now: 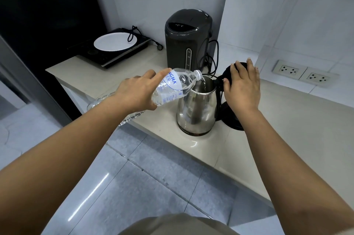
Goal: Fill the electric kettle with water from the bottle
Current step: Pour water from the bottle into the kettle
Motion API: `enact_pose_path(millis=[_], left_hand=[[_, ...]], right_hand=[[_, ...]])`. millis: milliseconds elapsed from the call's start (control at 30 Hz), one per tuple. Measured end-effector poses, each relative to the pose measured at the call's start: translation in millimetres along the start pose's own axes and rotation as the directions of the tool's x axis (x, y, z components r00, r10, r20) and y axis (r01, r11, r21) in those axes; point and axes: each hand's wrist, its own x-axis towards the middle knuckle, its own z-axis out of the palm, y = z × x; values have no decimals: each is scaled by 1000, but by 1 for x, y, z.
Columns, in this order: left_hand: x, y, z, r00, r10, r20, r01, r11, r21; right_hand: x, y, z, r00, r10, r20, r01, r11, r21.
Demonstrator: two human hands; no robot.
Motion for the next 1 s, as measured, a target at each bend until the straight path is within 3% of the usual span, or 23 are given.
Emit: enact_pose_path(millis=[1000], left_hand=[[-3, -6, -4, 1000, -6, -1, 6, 1000, -1]], right_hand=[[0, 0, -1, 1000, -4, 8, 4, 1000, 2]])
